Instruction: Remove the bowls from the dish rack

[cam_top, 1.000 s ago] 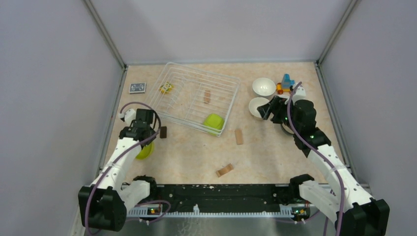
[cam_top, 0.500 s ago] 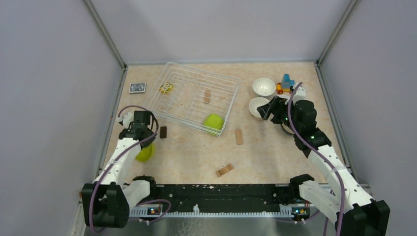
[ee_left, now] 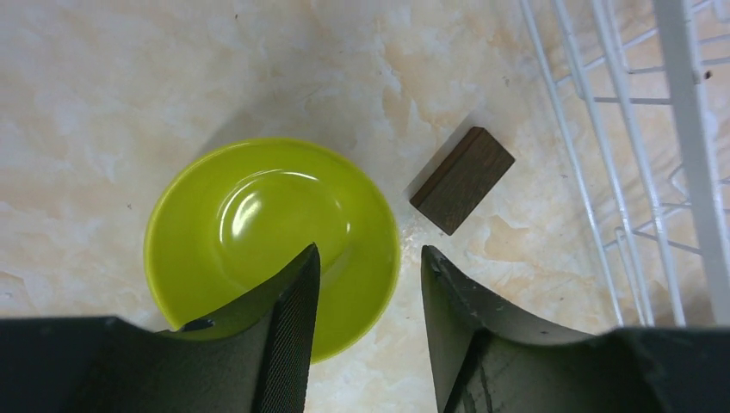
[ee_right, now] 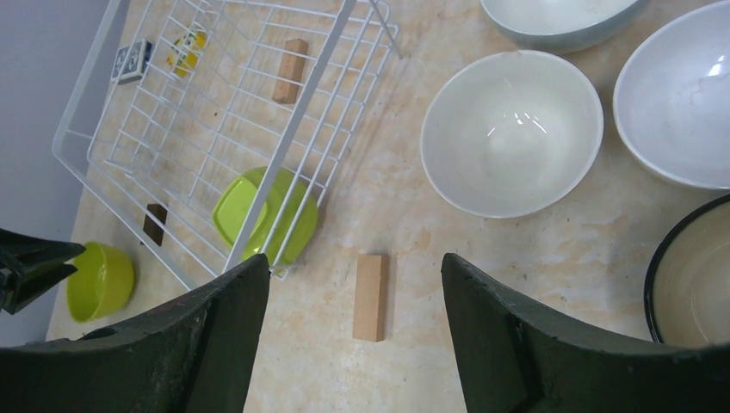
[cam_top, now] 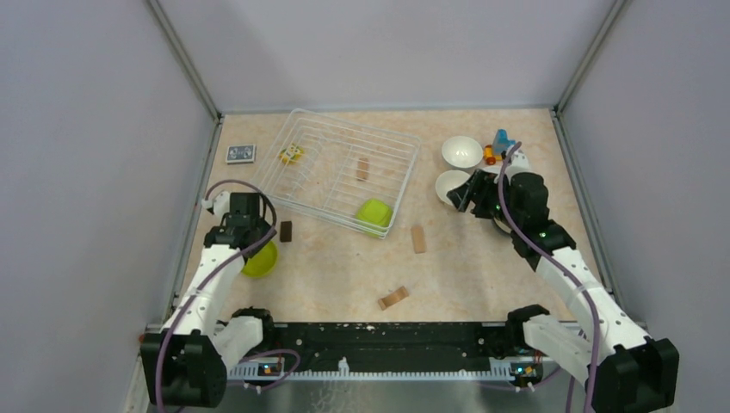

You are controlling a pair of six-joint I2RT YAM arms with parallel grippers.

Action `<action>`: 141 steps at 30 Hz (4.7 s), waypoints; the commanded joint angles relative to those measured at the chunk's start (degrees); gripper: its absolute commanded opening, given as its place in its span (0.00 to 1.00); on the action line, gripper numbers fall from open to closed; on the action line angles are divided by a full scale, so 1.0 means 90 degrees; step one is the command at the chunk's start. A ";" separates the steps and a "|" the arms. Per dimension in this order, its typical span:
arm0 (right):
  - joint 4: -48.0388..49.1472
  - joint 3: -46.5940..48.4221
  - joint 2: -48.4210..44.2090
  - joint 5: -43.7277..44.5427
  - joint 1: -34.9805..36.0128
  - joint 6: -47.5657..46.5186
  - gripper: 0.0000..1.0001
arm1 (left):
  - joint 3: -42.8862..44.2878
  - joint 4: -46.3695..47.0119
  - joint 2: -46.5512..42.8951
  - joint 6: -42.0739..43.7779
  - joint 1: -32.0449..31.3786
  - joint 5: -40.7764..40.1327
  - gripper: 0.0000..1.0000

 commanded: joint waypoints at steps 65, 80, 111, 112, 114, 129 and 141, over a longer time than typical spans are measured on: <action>-0.1883 0.6243 0.7372 0.0985 0.2665 -0.2068 0.00 | 0.2077 0.2096 0.1543 0.3300 -0.1304 0.5098 0.76; -0.0609 0.5131 0.5021 0.1695 0.2320 -0.2487 0.00 | 0.2160 0.2067 0.1679 0.3285 -0.1309 0.5101 0.77; -0.1696 0.5794 0.6878 -0.1803 0.2321 -0.2321 0.00 | 0.3014 0.1738 0.2416 0.2992 -0.2224 0.3829 0.62; -0.1715 0.5824 0.6931 -0.1796 0.2338 -0.2339 0.00 | 0.3007 0.1755 0.2436 0.2967 -0.2229 0.3842 0.62; -0.1866 0.5961 0.7105 -0.1750 0.2364 -0.2390 0.00 | 0.3032 0.1785 0.2493 0.2936 -0.2269 0.3865 0.61; -0.2454 0.6793 0.8013 -0.0710 0.2055 -0.2469 0.00 | 0.3004 0.1851 0.2766 0.2865 -0.2348 0.3946 0.59; -0.2515 0.7096 0.8284 -0.1031 0.2044 -0.2606 0.00 | 0.3242 0.1933 0.3207 0.2763 -0.2417 0.4510 0.57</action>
